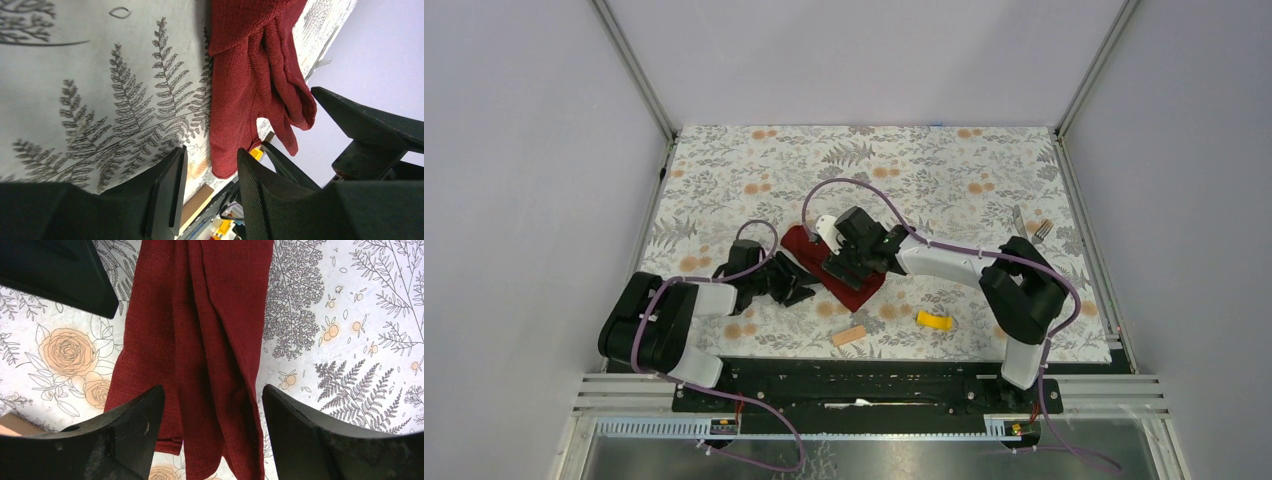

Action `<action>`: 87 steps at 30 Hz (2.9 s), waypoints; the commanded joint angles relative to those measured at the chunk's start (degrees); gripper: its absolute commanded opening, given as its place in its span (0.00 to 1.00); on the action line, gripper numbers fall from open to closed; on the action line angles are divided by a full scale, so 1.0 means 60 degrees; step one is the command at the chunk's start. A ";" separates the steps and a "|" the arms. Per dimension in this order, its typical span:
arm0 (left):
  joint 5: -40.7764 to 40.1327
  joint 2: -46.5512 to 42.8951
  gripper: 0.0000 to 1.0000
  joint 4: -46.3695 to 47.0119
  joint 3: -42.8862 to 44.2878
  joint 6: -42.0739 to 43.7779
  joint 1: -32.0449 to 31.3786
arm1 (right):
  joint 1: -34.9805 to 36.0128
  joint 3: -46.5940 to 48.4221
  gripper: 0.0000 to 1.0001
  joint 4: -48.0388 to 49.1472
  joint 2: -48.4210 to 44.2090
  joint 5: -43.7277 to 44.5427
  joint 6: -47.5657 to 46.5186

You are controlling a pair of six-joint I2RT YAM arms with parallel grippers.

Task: Fold the napkin into a case and place the utensils inside
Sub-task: Stuff the top corner of the smaller-rectangle-folded napkin at the center of the board.

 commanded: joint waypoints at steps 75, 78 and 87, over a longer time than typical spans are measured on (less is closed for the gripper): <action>-0.2359 0.2359 0.00 -0.3317 0.3987 0.4098 0.0239 | 0.0270 -0.1321 0.54 0.2903 0.0040 -0.2387 0.6613; -0.2446 0.2357 0.00 -0.3445 0.3928 0.4278 0.0339 | -0.0174 -0.0836 0.64 0.2945 -0.0140 -0.2963 0.7226; -0.1748 0.1889 0.00 -0.3316 0.3931 0.4266 0.0349 | -0.1621 0.0034 0.40 0.5577 0.1598 -0.4180 1.0276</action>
